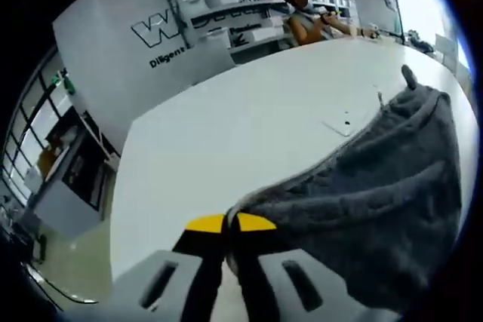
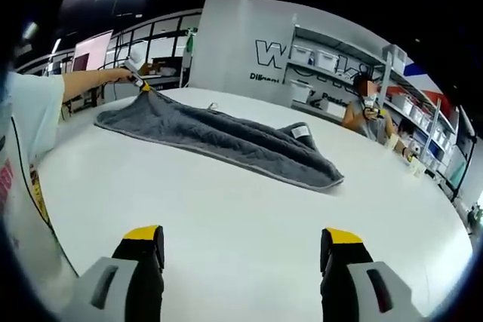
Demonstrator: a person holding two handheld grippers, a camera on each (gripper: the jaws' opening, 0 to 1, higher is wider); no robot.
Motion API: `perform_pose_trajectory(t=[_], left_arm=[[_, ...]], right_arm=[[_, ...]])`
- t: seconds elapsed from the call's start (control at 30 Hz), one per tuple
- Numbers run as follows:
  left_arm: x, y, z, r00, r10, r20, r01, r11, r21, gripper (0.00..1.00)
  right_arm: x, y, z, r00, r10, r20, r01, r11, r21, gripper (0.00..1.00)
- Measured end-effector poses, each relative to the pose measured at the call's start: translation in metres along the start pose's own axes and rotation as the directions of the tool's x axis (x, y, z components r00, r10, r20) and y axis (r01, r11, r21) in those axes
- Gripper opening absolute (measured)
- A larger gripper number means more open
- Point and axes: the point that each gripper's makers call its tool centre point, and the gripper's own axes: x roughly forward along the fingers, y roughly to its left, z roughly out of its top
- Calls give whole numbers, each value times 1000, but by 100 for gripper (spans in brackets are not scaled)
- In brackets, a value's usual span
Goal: Fold the towel on the table until its edges align and the towel forms a compact rectangular stack.
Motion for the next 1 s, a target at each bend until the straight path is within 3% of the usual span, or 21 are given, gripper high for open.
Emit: perform_pose_trajectory(t=[0.13,0.4,0.57,0.7,0.73,0.8,0.87,1.0], left_arm=[[-2,1,-2,1000,30,2,-30,1000,8,18],[-21,1,4,999,26,36,-27,1000,3,28],[-40,0,13,996,10,83,-9,1000,-17,51],[-52,0,14,996,2,92,-2,1000,-2,56],[-59,-3,20,991,-3,137,5,1000,-19,60],[-63,-7,24,986,-27,164,31,999,-26,75],[-71,-17,19,986,-54,156,57,998,-10,83],[-83,-27,15,984,-71,162,66,997,38,89]], right_arm=[[-2,-3,-2,1000,-9,-2,9,1000,7,89],[0,0,-1,1000,1,3,-1,1000,5,89],[1,4,1,1000,13,9,-13,1000,-1,89],[0,7,4,1000,24,19,-24,1000,-9,89],[-1,9,6,999,30,27,-29,999,-12,89],[-1,10,6,999,33,30,-32,999,-13,89],[-2,12,6,999,39,34,-39,999,-16,89],[-4,12,8,998,47,40,-46,999,-21,89]])
